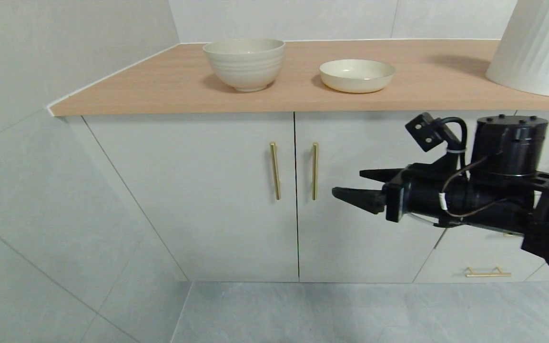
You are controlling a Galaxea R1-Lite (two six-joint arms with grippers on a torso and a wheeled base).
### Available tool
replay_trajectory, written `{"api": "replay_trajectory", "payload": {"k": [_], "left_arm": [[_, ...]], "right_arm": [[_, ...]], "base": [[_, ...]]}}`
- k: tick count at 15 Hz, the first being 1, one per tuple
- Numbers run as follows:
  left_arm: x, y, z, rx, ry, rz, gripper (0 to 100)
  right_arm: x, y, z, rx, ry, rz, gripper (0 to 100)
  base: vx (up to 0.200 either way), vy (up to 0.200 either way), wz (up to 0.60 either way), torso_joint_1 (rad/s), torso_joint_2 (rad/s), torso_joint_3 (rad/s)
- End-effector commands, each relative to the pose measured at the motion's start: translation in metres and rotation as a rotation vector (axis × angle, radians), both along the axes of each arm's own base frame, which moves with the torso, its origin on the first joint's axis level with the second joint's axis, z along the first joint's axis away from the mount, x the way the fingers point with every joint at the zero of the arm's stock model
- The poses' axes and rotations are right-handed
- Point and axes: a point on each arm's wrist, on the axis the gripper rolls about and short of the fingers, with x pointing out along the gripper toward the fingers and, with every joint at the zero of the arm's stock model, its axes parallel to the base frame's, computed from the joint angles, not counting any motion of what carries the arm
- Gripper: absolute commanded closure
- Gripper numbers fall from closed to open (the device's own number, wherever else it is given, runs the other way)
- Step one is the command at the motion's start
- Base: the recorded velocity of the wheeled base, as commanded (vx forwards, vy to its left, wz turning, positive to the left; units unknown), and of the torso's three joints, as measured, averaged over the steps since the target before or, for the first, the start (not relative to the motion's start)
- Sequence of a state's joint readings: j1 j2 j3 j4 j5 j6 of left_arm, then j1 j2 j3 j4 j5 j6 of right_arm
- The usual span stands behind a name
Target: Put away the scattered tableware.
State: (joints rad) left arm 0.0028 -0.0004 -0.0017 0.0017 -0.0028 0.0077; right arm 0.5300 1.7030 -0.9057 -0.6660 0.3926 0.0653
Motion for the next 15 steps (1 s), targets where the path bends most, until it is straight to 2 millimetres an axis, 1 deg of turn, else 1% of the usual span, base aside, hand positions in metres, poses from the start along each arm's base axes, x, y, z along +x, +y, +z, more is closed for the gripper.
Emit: {"api": "replay_trajectory", "payload": {"k": [1, 2, 3, 4, 5, 6, 7, 10, 11, 13, 15], "left_arm": [[0.0, 0.0, 0.0, 0.0, 0.0, 0.0, 0], [0.0, 0.0, 0.0, 0.0, 0.0, 0.0, 0], [0.0, 0.0, 0.0, 0.0, 0.0, 0.0, 0], [0.0, 0.0, 0.0, 0.0, 0.0, 0.0, 0], [0.0, 0.0, 0.0, 0.0, 0.0, 0.0, 0], [0.0, 0.0, 0.0, 0.0, 0.0, 0.0, 0], [0.0, 0.0, 0.0, 0.0, 0.0, 0.0, 0], [0.0, 0.0, 0.0, 0.0, 0.0, 0.0, 0], [0.0, 0.0, 0.0, 0.0, 0.0, 0.0, 0], [0.0, 0.0, 0.0, 0.0, 0.0, 0.0, 0], [0.0, 0.0, 0.0, 0.0, 0.0, 0.0, 0]], "right_arm": [[0.032, 0.03, -0.019, -0.014, 0.03, 0.019, 0], [0.035, 0.03, -0.022, -0.018, 0.042, -0.003, 0], [0.039, 0.032, -0.02, -0.008, 0.041, -0.053, 0], [0.043, 0.034, -0.014, 0.017, 0.046, -0.082, 0], [0.044, 0.034, -0.014, 0.019, 0.048, -0.085, 0], [0.048, 0.037, -0.005, 0.05, 0.106, -0.147, 0], [0.051, 0.038, -0.005, 0.06, 0.131, -0.157, 0], [0.062, 0.045, -0.007, 0.145, 0.213, -0.2, 0], [0.063, 0.046, -0.008, 0.15, 0.217, -0.199, 0], [0.063, 0.058, -0.015, 0.168, 0.254, -0.181, 0], [0.065, 0.063, -0.016, 0.183, 0.238, -0.17, 0]], "base": [[0.0, 0.0, 0.0, 0.0, 0.0, 0.0], [0.0, 0.0, 0.0, 0.0, 0.0, 0.0], [0.0, 0.0, 0.0, 0.0, 0.0, 0.0], [0.0, 0.0, 0.0, 0.0, 0.0, 0.0], [0.0, 0.0, 0.0, 0.0, 0.0, 0.0], [0.0, 0.0, 0.0, 0.0, 0.0, 0.0], [0.0, 0.0, 0.0, 0.0, 0.0, 0.0], [0.0, 0.0, 0.0, 0.0, 0.0, 0.0], [0.0, 0.0, 0.0, 0.0, 0.0, 0.0], [0.0, 0.0, 0.0, 0.0, 0.0, 0.0], [0.0, 0.0, 0.0, 0.0, 0.0, 0.0]]}}
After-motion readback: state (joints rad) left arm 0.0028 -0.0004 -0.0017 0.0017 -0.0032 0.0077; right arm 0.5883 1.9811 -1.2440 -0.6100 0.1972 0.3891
